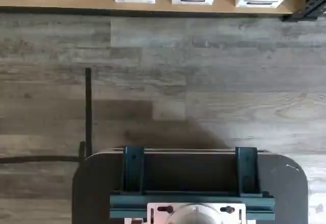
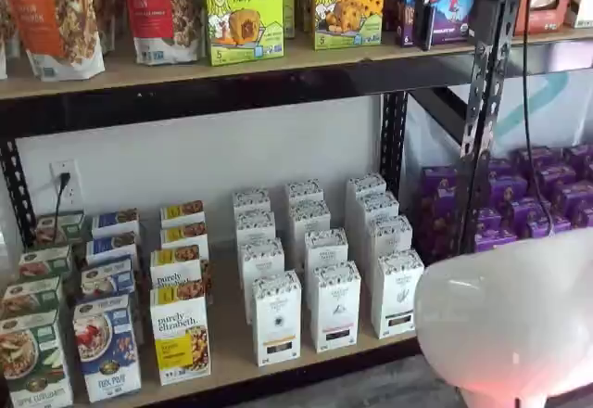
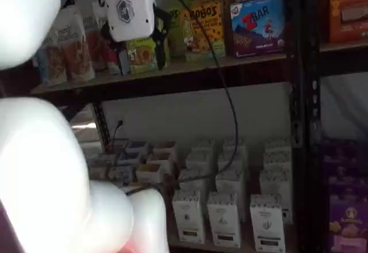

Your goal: Pick up the white box with a green strip in the middle, on the bottom shelf, the sixth box from the left

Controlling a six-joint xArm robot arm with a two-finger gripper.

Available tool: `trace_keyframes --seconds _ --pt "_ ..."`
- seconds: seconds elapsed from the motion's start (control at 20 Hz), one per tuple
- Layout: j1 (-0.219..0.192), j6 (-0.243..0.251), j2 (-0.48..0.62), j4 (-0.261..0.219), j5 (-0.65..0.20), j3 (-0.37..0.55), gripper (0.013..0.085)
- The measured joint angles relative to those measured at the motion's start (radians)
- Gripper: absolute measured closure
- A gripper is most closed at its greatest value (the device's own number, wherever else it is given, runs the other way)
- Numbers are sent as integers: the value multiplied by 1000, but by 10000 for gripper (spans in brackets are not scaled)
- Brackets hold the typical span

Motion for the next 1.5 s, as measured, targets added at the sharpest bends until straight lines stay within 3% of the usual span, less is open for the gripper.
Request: trace_keyframes --seconds 0.05,0.1,0.25,0.5,0.65,0.9,1.15,1.3,1.5 --pt "23 12 2 -24 4 -2 130" --pt "79 38 7 -85 11 -5 130" --pt "90 44 7 -112 2 2 130" --pt "39 0 -7 -115 -80 62 130" --pt "-14 -45 -10 -109 -146 114 130" --pt "-59 -84 -20 -146 -285 227 130" --pt "-123 -132 -18 -108 -420 343 130" --pt "-140 -144 -23 -96 -499 407 130" --pt "-186 -191 -10 -46 -608 498 130"
